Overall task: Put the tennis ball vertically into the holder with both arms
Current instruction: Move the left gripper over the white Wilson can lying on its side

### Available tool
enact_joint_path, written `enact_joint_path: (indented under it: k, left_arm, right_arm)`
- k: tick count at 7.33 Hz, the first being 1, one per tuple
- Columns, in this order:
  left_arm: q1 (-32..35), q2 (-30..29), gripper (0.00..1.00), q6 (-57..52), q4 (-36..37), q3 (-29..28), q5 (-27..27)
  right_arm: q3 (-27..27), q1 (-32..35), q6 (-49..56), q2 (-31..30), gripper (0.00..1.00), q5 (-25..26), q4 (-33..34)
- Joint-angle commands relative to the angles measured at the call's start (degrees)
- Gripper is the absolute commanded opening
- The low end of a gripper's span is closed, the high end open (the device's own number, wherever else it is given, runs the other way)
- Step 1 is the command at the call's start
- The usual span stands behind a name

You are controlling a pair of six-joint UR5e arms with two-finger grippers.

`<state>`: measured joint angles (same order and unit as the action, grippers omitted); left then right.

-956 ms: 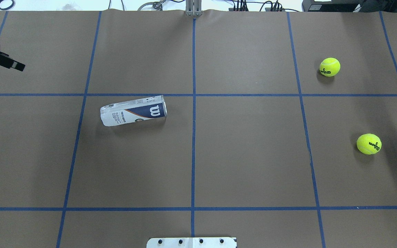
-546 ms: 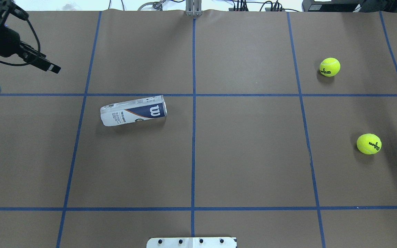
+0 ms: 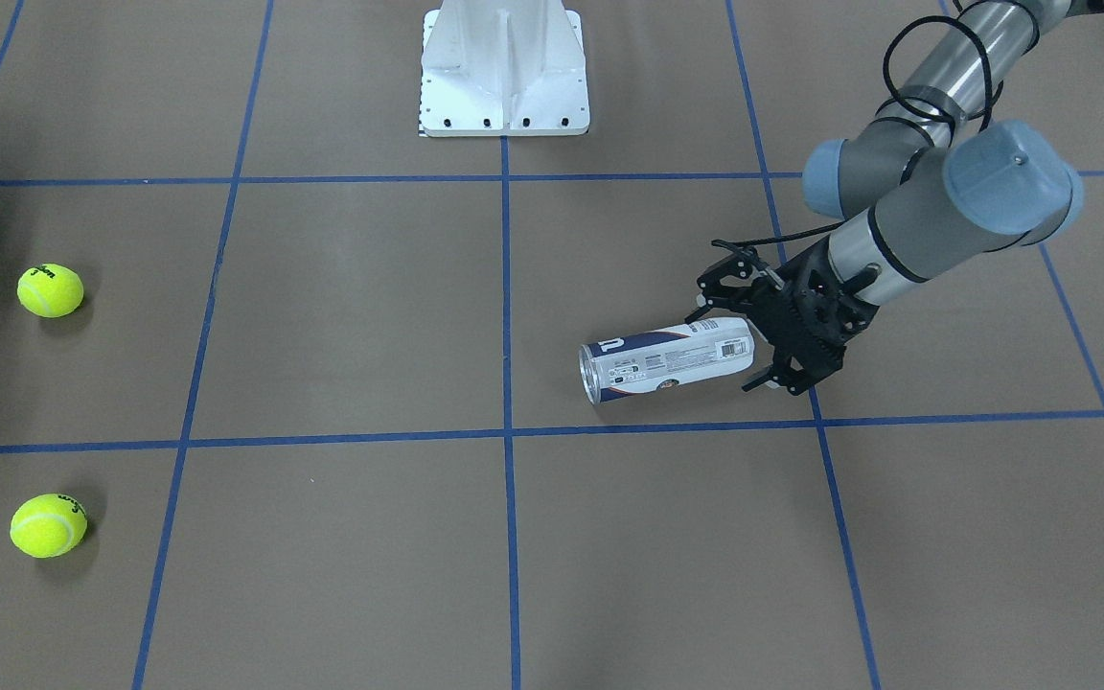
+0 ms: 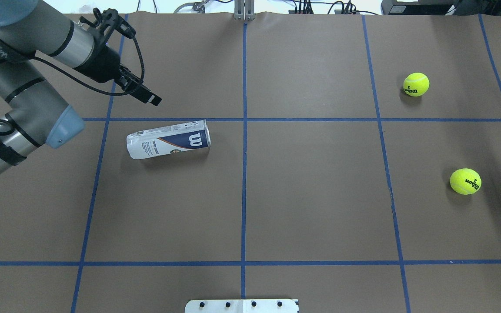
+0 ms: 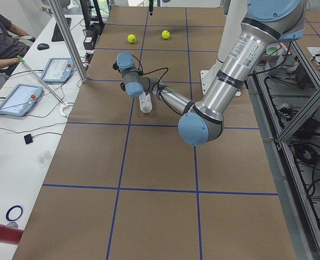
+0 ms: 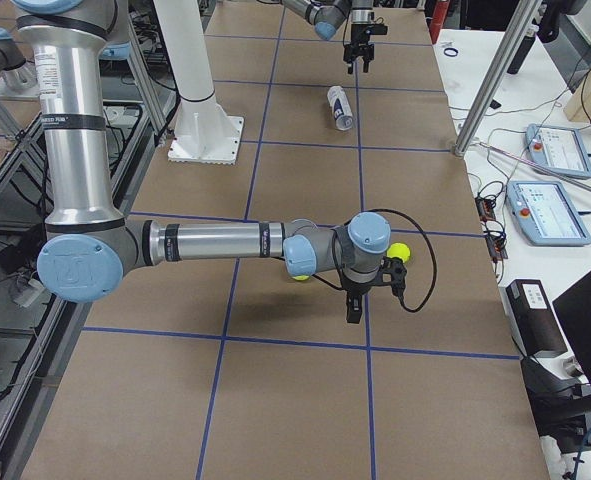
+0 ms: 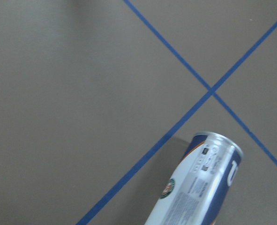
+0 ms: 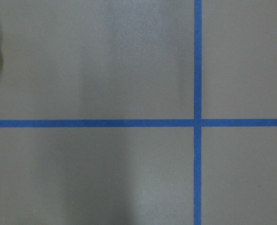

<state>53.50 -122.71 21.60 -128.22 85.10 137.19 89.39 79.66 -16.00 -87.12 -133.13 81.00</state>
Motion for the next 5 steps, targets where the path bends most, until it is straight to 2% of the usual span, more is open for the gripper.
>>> enact_joint_path:
  k: [1, 2, 5]
  left_arm:
    - [-1.0, -3.2, 0.99, -10.4, 0.2, -0.5, -4.7]
    - [-1.6, -3.5, 0.99, -15.1, 2.0, -0.5, -5.8]
    - [-4.6, -10.2, 0.99, -23.7, 18.2, -0.2, -7.2]
  right_arm:
    - [0.0, 0.0, 0.0, 0.0, 1.00, 0.0, 0.0]
    - [0.0, 0.0, 0.0, 0.0, 1.00, -0.1, 0.0]
    - [0.3, 0.0, 0.0, -0.1, 1.00, -0.3, 0.0]
